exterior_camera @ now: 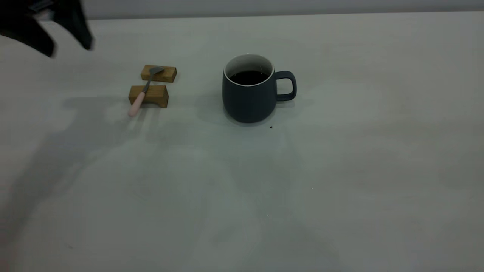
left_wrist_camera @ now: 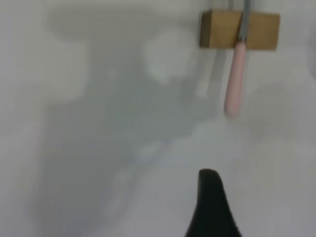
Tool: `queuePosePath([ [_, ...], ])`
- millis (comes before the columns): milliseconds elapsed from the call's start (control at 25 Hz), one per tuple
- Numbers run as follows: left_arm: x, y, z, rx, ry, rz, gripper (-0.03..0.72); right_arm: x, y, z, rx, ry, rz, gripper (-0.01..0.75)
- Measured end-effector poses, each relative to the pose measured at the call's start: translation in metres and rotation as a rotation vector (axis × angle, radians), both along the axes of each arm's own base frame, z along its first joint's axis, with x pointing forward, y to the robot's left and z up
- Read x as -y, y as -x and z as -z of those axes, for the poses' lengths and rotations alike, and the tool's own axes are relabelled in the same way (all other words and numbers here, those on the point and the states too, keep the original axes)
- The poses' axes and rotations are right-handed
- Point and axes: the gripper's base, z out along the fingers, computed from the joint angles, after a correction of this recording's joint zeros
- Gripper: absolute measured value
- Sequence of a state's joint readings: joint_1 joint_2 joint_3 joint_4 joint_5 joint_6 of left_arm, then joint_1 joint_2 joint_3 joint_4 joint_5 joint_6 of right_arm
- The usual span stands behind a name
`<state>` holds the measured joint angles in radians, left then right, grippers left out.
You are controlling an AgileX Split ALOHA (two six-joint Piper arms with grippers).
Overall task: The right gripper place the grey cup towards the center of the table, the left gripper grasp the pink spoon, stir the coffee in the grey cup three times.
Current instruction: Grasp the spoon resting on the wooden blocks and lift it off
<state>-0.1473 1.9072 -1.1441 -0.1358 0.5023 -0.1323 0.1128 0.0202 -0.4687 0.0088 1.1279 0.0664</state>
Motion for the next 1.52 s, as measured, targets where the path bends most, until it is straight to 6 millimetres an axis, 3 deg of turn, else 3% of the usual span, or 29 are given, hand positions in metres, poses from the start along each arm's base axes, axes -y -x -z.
queuePosePath([
  [320, 0.031, -0.038, 0.073, -0.074, -0.010, 0.028, 0.589, 0.000, 0.000, 0.000, 0.001, 0.000, 0.000, 0.377],
  [960, 0.037, -0.049, 0.147, -0.141, -0.029, 0.030, 0.565, 0.000, 0.000, 0.000, 0.000, 0.000, 0.000, 0.377],
  [1160, 0.037, -0.049, 0.152, -0.147, -0.031, 0.030, 0.437, 0.000, 0.000, 0.000, 0.000, 0.000, 0.000, 0.377],
  [1360, 0.037, -0.050, 0.149, -0.149, -0.030, 0.031, 0.134, 0.000, 0.000, 0.000, 0.000, 0.000, 0.000, 0.377],
  [1520, 0.038, -0.055, 0.132, -0.148, -0.025, 0.035, 0.127, 0.000, 0.000, 0.000, 0.000, 0.000, 0.000, 0.377],
])
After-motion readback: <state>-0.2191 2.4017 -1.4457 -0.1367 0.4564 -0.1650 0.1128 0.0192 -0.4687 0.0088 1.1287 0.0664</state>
